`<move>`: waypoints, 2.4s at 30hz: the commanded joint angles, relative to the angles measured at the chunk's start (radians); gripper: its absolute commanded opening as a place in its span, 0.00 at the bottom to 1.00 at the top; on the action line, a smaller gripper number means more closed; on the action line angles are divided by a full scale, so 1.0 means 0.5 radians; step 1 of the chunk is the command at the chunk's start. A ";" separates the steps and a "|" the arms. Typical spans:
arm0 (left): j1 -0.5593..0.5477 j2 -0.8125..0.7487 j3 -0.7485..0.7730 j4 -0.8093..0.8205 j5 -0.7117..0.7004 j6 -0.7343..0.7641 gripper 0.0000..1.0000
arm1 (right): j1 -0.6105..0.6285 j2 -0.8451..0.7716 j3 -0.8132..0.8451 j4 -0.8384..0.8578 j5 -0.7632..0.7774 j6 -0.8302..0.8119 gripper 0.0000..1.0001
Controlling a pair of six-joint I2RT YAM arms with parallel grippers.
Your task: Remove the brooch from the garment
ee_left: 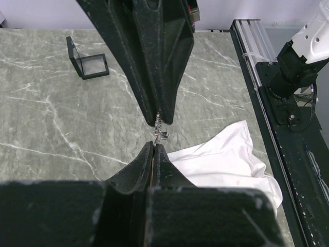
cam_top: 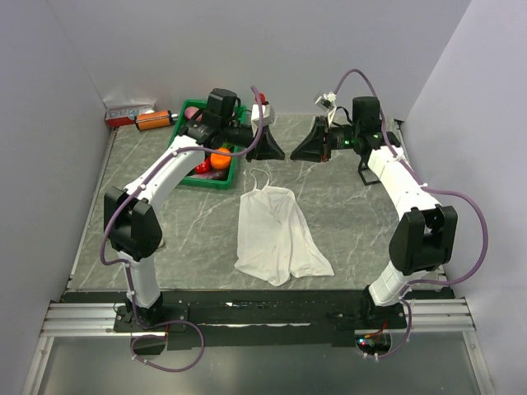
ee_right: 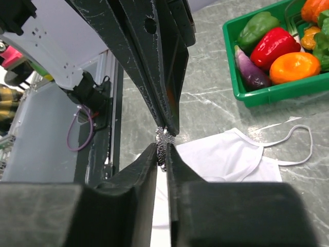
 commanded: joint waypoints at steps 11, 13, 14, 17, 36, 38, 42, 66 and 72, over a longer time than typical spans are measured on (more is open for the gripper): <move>0.028 -0.133 -0.052 0.148 -0.165 -0.110 0.50 | -0.123 -0.127 0.098 -0.300 0.268 -0.250 0.00; 0.068 -0.164 -0.089 0.149 -0.196 -0.108 0.59 | -0.227 -0.145 0.122 -0.503 0.456 -0.602 0.00; 0.080 -0.176 -0.101 0.152 -0.205 -0.120 0.61 | -0.261 -0.149 0.125 -0.649 0.532 -0.707 0.00; 0.132 -0.216 -0.147 0.136 -0.241 -0.114 0.66 | -0.420 -0.149 0.107 -0.825 0.793 -1.054 0.00; 0.169 -0.299 -0.249 0.001 -0.496 0.046 0.69 | -0.731 0.339 0.125 -0.442 2.199 -1.671 0.00; 0.169 -0.305 -0.258 -0.008 -0.499 0.055 0.69 | -0.727 0.370 0.122 -0.421 2.214 -1.680 0.00; 0.169 -0.314 -0.286 -0.014 -0.515 0.067 0.69 | -0.728 0.410 0.098 -0.372 2.257 -1.689 0.00; 0.169 -0.250 -0.276 -0.020 -0.545 0.070 0.70 | -0.678 0.603 -0.053 -0.068 2.432 -1.781 0.01; 0.169 -0.247 -0.279 -0.020 -0.545 0.070 0.70 | -0.648 0.664 -0.028 -0.056 2.447 -1.781 0.01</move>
